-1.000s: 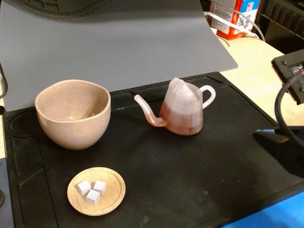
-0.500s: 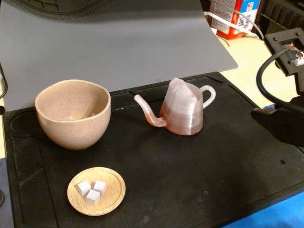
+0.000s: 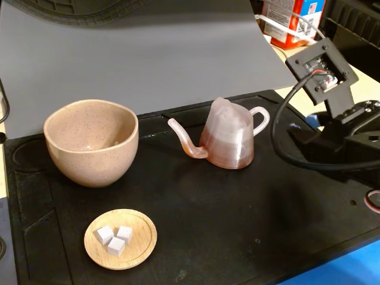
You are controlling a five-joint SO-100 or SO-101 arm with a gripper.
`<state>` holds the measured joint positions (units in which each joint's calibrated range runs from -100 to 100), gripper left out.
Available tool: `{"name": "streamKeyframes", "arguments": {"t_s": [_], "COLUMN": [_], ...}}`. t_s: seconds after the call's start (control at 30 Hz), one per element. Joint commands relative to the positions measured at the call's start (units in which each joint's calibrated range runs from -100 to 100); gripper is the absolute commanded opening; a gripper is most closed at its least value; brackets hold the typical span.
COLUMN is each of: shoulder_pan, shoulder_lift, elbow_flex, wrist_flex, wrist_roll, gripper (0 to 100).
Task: Pick up a kettle and pour liquid into a cup.
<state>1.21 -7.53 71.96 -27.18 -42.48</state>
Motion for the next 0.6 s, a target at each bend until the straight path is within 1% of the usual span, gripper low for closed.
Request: {"name": "streamKeyframes", "arguments": {"t_s": [0.0,0.07,0.17,0.27,0.33,0.53,0.57], "shoulder_pan": [0.0,0.0,-0.7,-3.2,-3.1,-3.0,-2.8], "shoulder_lift": [4.1,4.9,5.7,11.5,13.7,18.6,19.1], "elbow_flex": [-2.6,-6.6,-7.5,-12.0,-13.8,-18.0,-18.1], "wrist_flex": [-7.3,-6.6,-6.5,-7.4,-7.4,-7.4,-7.4], "wrist_roll": [0.8,2.0,4.6,4.7,6.9,7.0,8.9], "gripper": [12,12,12,12,12,12,12]}}
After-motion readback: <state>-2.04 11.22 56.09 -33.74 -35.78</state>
